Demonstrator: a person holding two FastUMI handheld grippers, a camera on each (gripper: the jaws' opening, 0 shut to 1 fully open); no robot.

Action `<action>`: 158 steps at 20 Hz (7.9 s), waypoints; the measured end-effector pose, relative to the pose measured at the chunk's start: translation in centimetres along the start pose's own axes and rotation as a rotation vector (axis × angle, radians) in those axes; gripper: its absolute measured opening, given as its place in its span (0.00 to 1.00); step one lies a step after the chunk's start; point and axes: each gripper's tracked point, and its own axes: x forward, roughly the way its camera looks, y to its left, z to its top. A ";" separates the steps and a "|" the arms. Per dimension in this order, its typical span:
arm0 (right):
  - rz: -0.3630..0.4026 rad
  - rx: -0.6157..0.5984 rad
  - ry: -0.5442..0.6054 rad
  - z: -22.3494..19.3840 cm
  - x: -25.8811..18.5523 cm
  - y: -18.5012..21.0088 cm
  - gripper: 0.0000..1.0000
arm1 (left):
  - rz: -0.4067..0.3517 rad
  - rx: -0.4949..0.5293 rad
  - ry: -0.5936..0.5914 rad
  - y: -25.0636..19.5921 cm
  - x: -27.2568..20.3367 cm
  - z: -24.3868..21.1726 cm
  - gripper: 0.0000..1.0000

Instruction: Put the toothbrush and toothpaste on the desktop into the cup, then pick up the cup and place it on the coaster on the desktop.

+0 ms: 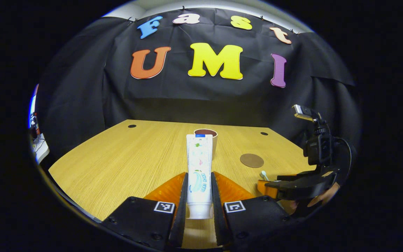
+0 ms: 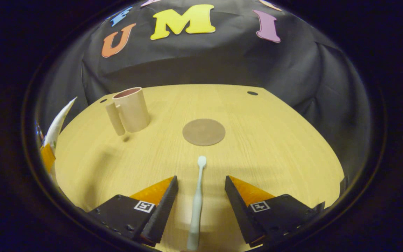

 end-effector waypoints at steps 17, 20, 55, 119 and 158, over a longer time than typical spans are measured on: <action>0.026 -0.069 0.012 -0.2 0.3 -0.3 0.01 | -0.012 0.009 0.015 -0.3 0.5 -0.8 0.37; 0.051 -0.116 -0.027 -0.1 -0.1 0.2 0.01 | 0.003 0.012 0.008 0.3 0.5 -0.6 0.37; 0.141 -0.027 -0.512 6.8 -10.9 -2.4 0.00 | -0.074 -0.003 -0.269 -0.7 11.3 11.1 0.37; 0.228 0.003 -0.566 16.4 -8.0 1.7 0.00 | -0.065 -0.050 -0.194 4.3 13.1 8.4 0.98; 0.338 -0.115 -0.711 29.0 -0.2 21.6 0.03 | 0.001 0.008 -0.218 8.9 7.8 6.8 0.98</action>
